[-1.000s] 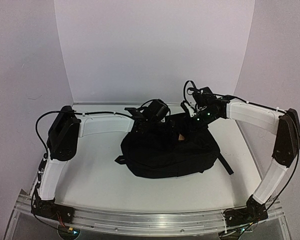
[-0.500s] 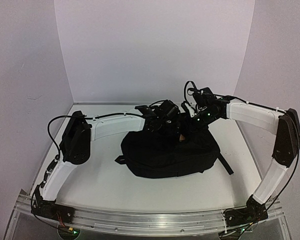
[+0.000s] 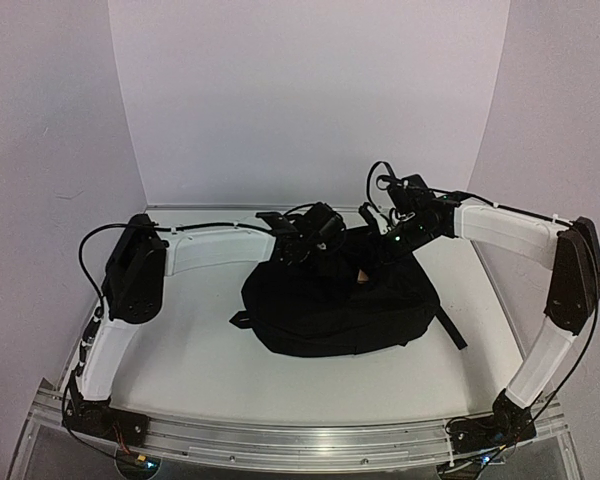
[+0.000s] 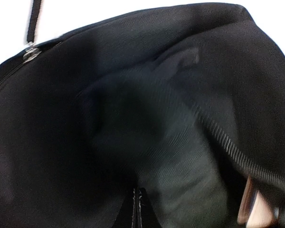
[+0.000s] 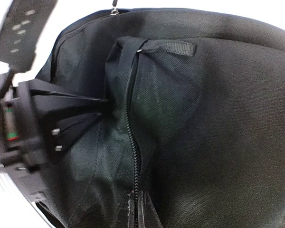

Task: Pack the student bag
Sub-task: Adjust the student bag at the center of the board.

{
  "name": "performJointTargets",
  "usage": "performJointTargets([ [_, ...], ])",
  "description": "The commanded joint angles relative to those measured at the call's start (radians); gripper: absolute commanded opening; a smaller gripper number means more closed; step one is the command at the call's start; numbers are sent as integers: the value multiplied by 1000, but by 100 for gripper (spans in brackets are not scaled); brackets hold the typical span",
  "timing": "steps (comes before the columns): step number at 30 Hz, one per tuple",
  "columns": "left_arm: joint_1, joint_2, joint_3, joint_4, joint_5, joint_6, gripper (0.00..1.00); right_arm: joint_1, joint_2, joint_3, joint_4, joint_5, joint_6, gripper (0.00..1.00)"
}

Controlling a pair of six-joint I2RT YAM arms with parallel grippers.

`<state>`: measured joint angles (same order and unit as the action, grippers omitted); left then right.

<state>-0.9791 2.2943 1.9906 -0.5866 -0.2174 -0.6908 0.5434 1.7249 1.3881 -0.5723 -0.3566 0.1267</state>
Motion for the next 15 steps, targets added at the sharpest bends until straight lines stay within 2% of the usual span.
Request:
performJointTargets([
  [1,5,-166,-101,42,34,77,0,-4,-48,-22,10,-46,-19,0],
  [3,5,-199,-106,34,24,103,0,-4,-47,-29,9,-49,-22,0],
  [5,4,-225,-121,50,76,132,1,-4,-46,-34,8,-57,-25,0],
  [6,2,-240,-140,71,115,144,4,-4,-44,-36,8,-58,-26,0],
  [9,-8,-290,-230,175,206,149,36,-4,-36,-37,8,-55,-21,0],
  [10,-9,-298,-249,192,237,142,42,-4,-34,-37,8,-48,-18,0],
  [12,-13,-297,-261,201,287,140,49,-5,-30,-34,8,-24,-10,0],
  [15,-36,-283,-253,207,326,162,50,-11,-27,-25,8,15,-5,0],
])
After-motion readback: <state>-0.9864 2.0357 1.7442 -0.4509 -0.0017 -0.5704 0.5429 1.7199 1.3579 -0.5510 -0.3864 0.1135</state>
